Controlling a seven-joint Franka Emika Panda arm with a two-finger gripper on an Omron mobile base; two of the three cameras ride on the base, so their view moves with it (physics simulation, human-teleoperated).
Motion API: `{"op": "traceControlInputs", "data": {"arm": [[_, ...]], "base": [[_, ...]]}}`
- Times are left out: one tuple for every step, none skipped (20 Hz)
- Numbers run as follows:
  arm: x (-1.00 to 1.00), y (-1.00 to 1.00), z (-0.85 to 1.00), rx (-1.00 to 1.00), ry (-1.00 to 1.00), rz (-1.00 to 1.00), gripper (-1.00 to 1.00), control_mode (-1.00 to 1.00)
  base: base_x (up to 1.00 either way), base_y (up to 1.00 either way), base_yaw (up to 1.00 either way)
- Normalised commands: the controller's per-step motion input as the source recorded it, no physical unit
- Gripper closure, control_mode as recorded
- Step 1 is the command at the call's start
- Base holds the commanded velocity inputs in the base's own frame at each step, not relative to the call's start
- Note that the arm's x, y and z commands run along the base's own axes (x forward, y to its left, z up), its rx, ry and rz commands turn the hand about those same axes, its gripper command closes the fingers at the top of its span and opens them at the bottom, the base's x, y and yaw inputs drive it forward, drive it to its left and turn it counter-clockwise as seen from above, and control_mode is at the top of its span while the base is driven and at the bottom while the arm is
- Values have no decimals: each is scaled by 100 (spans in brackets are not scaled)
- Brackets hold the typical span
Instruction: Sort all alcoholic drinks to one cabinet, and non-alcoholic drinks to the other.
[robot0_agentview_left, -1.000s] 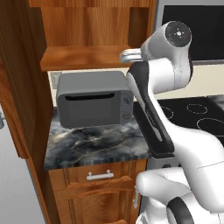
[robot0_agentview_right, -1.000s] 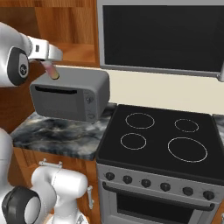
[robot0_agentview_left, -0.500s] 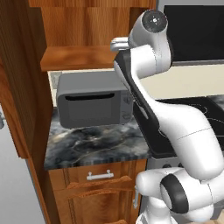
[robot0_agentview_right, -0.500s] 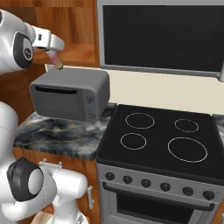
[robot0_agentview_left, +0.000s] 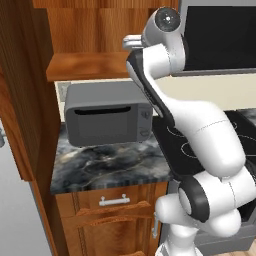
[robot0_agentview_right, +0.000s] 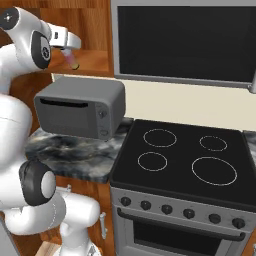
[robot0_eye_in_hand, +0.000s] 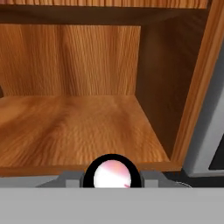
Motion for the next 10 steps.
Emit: {"op": "traceControlInputs", "data": {"arm": [[66,-6,0,0,-2,0,100,-100],[62,-7,0,0,-2,0,100,-100],[68,-11,-6,0,0,0,100,-100],[68,-12,-11,0,0,0,100,-100],[69,-19,-12,0,0,0,100,-100],[75,-15,-11,0,0,0,100,-100],[80,-11,-8,0,0,0,100,-100],[76,-11,-6,0,0,0,100,-100],[72,-11,-6,0,0,0,100,-100],[66,-4,-20,0,0,0,100,-100]], "base": [[0,0,0],[0,0,0],[0,0,0],[0,0,0],[0,0,0],[0,0,0],[0,0,0],[0,0,0],[0,0,0],[0,0,0]]}}
